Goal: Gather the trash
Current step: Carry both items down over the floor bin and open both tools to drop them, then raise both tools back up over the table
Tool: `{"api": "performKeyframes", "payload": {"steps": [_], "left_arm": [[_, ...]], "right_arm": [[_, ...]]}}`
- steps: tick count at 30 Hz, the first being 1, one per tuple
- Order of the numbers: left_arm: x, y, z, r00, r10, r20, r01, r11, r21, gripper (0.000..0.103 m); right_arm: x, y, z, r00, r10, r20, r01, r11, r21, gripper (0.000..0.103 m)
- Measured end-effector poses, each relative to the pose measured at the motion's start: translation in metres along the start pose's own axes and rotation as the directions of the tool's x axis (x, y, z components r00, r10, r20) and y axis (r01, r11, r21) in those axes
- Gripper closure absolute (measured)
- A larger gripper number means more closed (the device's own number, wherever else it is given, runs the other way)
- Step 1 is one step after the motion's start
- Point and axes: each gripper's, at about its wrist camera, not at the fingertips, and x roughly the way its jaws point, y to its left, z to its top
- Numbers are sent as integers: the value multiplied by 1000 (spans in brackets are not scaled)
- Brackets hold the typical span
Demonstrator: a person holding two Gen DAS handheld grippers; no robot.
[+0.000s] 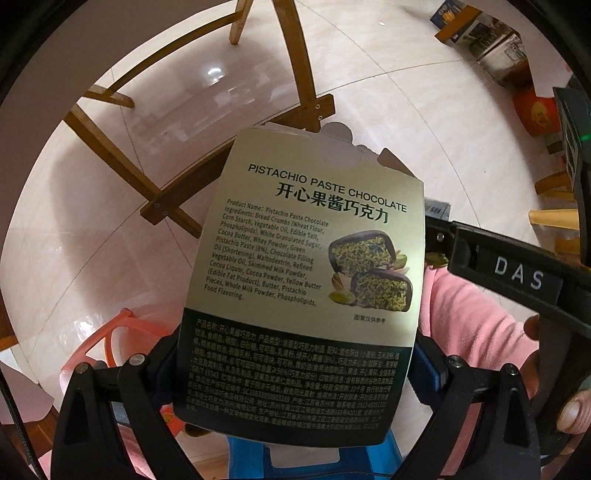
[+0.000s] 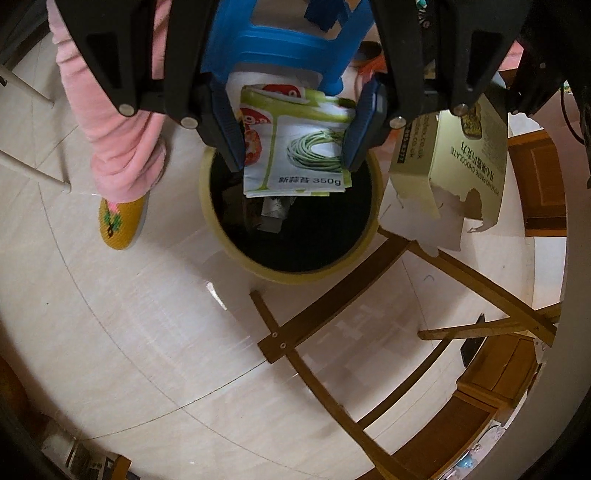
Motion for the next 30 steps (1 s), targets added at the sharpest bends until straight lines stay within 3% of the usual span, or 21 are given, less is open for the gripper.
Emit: {"api": "performKeyframes", "payload": {"steps": [5,7,18,25,30], "left_arm": [[3,5,-1,1000,-21,-7,21,999,-30,6],[3,5,-2,1000,-16,-5,15,999,-29,6],[-6,5,-7,1000,-17,9,17,999,-30,4],[-26,5,-20,1000,-13,-26,12,999,-50,4],[-51,-6,-40,999,4,-39,-3,1000,18,4]], "right_arm": [[3,2,0,1000,5,-5,-5,1000,4,27],[1,4,1,1000,9,5,-9,1000,-3,25],[-10,11,-5,1000,5,26,-4,999,-31,25],[-31,21,-17,999,-13,46,16,998,-60,25],[-58,29,-27,997,-42,62,47,995,-87,25]]}}
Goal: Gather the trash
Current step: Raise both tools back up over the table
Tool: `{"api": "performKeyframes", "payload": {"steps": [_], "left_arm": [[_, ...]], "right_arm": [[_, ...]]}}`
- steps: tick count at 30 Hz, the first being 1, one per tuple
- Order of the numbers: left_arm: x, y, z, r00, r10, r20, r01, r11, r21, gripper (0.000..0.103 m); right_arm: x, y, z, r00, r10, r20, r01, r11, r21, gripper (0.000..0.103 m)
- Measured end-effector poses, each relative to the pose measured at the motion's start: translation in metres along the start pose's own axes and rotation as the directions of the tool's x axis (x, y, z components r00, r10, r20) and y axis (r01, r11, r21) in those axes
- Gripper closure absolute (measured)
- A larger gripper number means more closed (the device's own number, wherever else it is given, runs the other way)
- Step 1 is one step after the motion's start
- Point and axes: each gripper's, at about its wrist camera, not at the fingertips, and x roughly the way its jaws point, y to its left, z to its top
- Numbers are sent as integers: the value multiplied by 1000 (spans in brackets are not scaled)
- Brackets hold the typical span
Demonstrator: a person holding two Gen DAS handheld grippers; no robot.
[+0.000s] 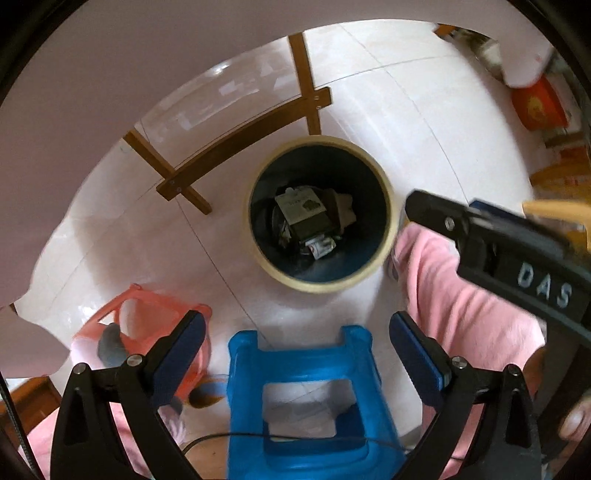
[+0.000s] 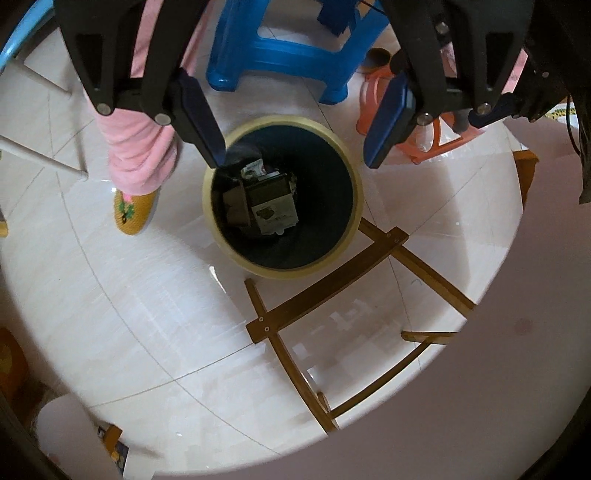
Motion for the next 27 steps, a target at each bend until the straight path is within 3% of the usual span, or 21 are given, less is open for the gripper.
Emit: {"api": "performKeyframes", "payload": {"steps": [4,10,15,18,27], "left_arm": [[-33,-5,-15,999,-15,40,13,999,42,4],[-101,7,-31,983,-28,179,18,998,54,4],[-152,32,-44,958,-51,283,58,998,-15,4],[-171,49,-48,950,-73,302,93,994,-51,8],[-242,100,-50,904,-128,408,190,975,-116,10]], "right_arm": [[-28,6,-8,1000,-15,22,16,999,-32,25],[-78,22,-18,995,-46,88,55,994,-100,25],[-116,40,-20,989,-57,139,78,985,-151,25],[-138,56,-19,984,-49,170,82,979,-188,25],[-197,113,-2,971,29,239,41,958,-285,25]]}}
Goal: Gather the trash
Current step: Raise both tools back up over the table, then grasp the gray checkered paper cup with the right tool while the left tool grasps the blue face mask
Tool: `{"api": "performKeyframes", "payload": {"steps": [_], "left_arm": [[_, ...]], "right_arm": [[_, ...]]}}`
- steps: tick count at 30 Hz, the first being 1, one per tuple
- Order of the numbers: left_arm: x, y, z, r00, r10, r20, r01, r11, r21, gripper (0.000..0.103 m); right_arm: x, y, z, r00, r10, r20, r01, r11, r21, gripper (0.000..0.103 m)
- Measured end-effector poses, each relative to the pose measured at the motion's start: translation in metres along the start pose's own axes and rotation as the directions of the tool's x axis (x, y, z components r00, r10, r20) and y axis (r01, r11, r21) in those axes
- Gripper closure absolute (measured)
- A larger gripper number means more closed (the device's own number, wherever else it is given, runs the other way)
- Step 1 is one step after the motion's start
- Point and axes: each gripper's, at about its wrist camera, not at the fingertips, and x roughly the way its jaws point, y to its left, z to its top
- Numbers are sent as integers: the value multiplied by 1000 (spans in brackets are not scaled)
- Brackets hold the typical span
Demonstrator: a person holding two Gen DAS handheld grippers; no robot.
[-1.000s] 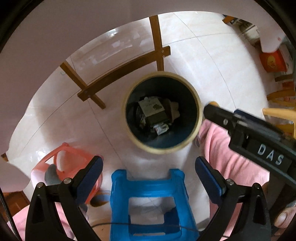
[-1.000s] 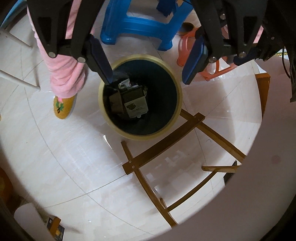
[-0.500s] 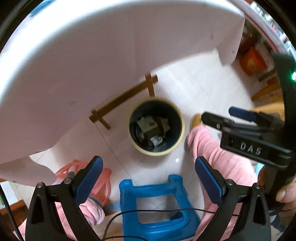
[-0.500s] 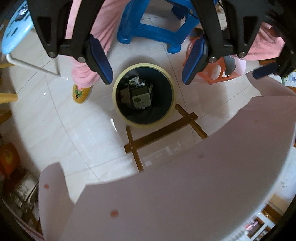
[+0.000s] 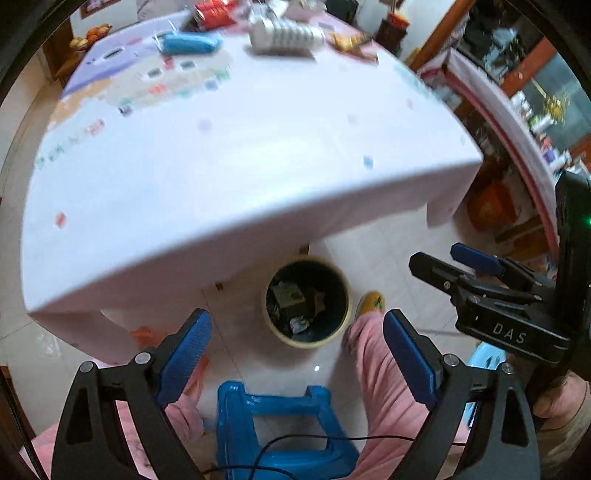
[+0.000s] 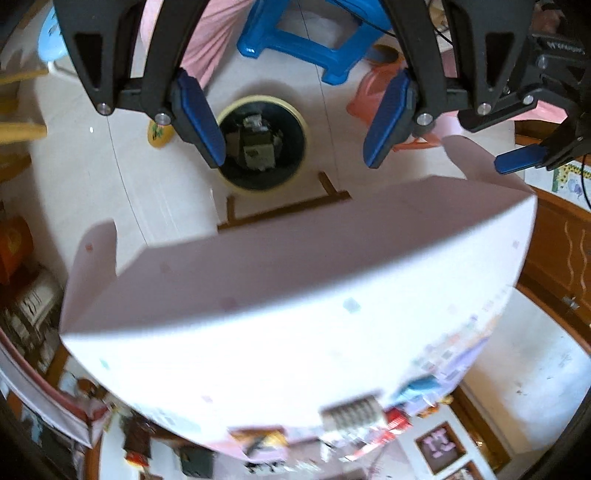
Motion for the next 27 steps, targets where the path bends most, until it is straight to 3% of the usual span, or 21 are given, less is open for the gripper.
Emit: {"api": "performKeyframes", "payload": {"steps": [6,14,20,27], "left_arm": [[-33,23,46,997,8,78,-6,1000,-23,10],[-39,64,129,981,85,172,-71,994,-85,10],[-17,93,182,977,89,191,-58,985,-161,10],[17,130,225,978,67,197,-9,959,-283,14]], "right_arm": [[-27,30,54,997,51,52,-49,998,-47,25],[-24,46,151,988,93,127,-97,995,30,25],[16,47,214,974,180,135,-200,968,152,25],[75,38,257,957,248,151,-286,896,340,25]]}}
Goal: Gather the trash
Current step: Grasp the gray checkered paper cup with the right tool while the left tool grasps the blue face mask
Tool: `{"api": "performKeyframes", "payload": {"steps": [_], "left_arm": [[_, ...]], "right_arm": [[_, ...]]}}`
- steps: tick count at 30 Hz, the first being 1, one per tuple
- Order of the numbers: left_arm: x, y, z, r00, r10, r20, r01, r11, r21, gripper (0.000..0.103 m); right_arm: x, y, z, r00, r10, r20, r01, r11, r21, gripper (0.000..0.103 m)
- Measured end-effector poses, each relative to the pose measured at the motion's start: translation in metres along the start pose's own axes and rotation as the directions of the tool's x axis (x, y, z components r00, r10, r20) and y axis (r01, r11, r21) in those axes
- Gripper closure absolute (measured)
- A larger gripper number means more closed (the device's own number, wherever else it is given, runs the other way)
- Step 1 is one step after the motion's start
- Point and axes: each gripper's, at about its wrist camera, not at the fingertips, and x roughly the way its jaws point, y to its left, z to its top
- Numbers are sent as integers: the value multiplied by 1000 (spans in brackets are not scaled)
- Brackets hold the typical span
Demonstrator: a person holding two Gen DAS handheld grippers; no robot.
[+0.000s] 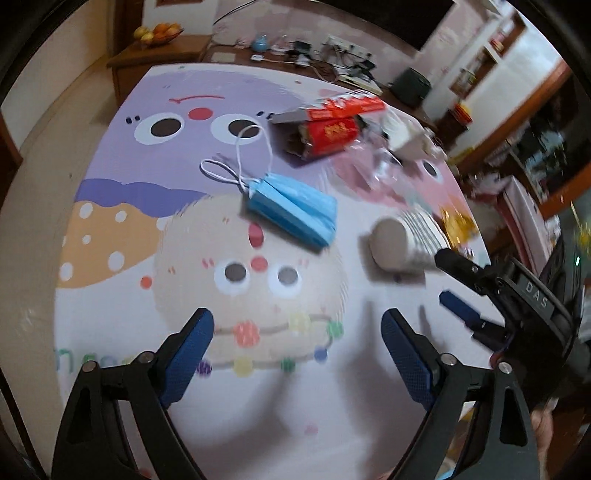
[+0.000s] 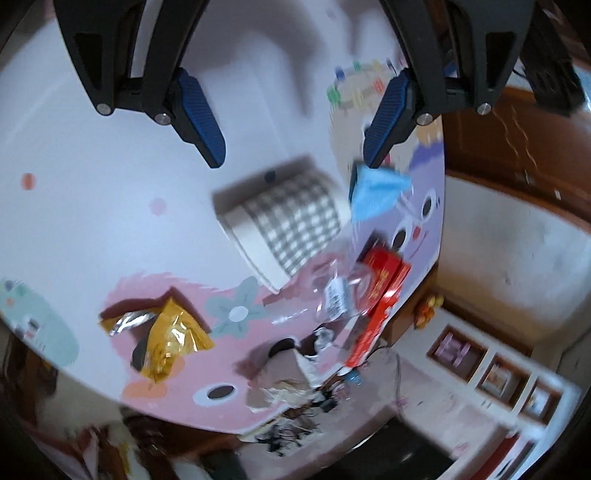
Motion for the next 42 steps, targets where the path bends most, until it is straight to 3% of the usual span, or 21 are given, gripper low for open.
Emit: {"api": "performKeyframes", "payload": {"steps": [4,8,14,19,24,29,30,31,32,33,34,39,42], "left_arm": [[20,8,17,1000,-8,-2,8,998,-54,15],[37,11,32,1000,0,-11,0,997,-77,15],[55,10,47,1000,6,-26,-8,996,-91,16],[65,7,54,999,-8,-44,3,993,-122,16],[81,8,63,996,-24,-82,8,982,-188,28],[88,5,73,997,-25,-70,6,966,-258,29],[88,3,74,998,-13,-62,-4,965,-262,34],[90,1,74,998,-8,-65,-9,964,-264,48],[92,-3,75,998,22,-63,-37,966,-255,54],[94,-4,75,997,26,-68,-43,968,-249,79],[99,-7,75,995,12,-94,-34,970,-241,92],[92,-23,69,995,73,-67,-83,985,-153,99],[79,-31,60,996,64,-61,-70,992,-101,100]], "right_arm": [[20,-13,14,999,40,19,-42,991,125,25],[39,-17,24,999,39,16,-41,983,177,28],[45,-5,38,998,42,40,-46,991,124,61],[40,10,52,999,-3,48,2,1000,6,66],[26,21,64,997,-44,65,50,993,-103,67],[16,27,62,994,-72,79,85,978,-189,67],[16,27,60,994,-76,80,91,975,-202,67],[15,29,60,993,-82,79,98,970,-221,67],[15,30,59,993,-85,76,101,967,-235,68],[16,32,57,993,-87,74,102,964,-244,68],[16,32,56,994,-87,71,102,963,-249,68],[12,32,47,995,-81,54,93,957,-274,68],[4,30,37,996,-72,44,82,953,-291,68]]}}
